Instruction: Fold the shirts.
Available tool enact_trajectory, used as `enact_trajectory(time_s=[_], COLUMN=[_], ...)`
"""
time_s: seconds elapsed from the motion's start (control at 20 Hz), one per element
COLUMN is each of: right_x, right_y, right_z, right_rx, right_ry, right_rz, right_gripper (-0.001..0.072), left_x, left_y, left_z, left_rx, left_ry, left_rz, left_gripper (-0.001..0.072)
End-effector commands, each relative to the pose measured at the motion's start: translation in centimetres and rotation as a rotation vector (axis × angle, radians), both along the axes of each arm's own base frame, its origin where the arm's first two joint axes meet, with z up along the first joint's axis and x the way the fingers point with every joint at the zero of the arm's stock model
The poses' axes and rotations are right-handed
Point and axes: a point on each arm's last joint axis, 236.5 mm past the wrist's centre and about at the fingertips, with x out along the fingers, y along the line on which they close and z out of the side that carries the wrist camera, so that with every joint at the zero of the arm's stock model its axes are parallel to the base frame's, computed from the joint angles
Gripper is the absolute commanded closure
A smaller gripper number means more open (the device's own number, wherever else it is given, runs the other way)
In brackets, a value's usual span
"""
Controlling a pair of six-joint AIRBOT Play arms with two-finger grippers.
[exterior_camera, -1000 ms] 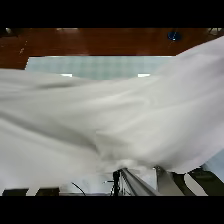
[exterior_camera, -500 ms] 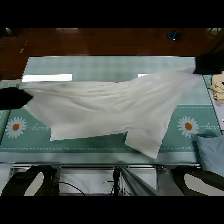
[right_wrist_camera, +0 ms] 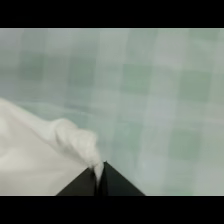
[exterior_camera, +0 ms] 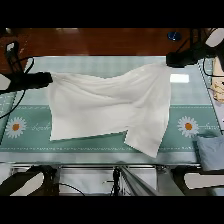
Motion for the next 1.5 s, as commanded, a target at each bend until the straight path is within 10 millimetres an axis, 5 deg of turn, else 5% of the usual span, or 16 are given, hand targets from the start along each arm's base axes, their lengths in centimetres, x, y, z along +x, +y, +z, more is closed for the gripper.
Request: enact_trajectory(time_s=[0.0,0.25,0.4,0.45,0.5,0.55,0.7,0.8,0.85,1.0,1.2,1.45], right_x=[3.2,3.1,3.2,3.2,2.9,2.0,-2.3,-5.5,-6.8,-9.1,-11.3,-11.0], right_y=[0.3,1.4,1.4,1.4,1.4,1.5,-2.2,-8.2,-10.0,-9.0,-7.1,-6.2], right_z=[-2.1,-7.8,-8.1,-7.4,-6.4,-4.9,-1.2,0.3,0.7,-0.7,-3.6,-4.6], right_rx=[0.030,0.088,0.092,0.094,0.097,0.098,-0.073,-0.311,-0.357,-0.181,-0.071,-0.042], right_ry=[-0.063,0.061,0.067,0.060,0.065,0.088,0.192,0.272,0.310,0.408,0.509,0.488], right_rz=[-0.030,-0.037,-0.037,-0.036,-0.028,-0.009,0.023,-0.037,-0.064,-0.068,-0.006,0.035], right_gripper=[0.0688,0.0687,0.0665,0.0486,0.0309,0.0260,0.0261,0.0263,0.0274,0.0294,0.0295,0.0295], left_x=[3.9,4.1,3.5,3.7,3.7,3.2,-1.0,-6.1,-8.9,-16.4,-23.5,-26.3], left_y=[0.3,-0.9,-1.3,-0.8,-0.3,0.6,7.4,12.1,12.7,9.6,6.4,4.7], left_z=[-1.5,-8.3,-9.9,-9.3,-8.3,-7.3,-4.1,-4.4,-5.3,-8.3,-11.3,-13.4], left_rx=[0.012,0.013,0.003,0.003,-0.001,0.008,0.144,0.176,0.133,-0.192,-0.417,-0.476], left_ry=[-0.092,0.042,0.097,0.085,0.089,0.121,0.315,0.488,0.579,0.793,0.960,1.015], left_rz=[0.040,0.016,0.008,0.016,0.020,0.014,0.029,0.083,0.069,-0.002,0.011,0.019], left_gripper=[0.0669,0.0669,0.0639,0.0425,0.0117,0.0017,0.0033,0.0033,0.0033,0.0033,0.0033,0.0033])
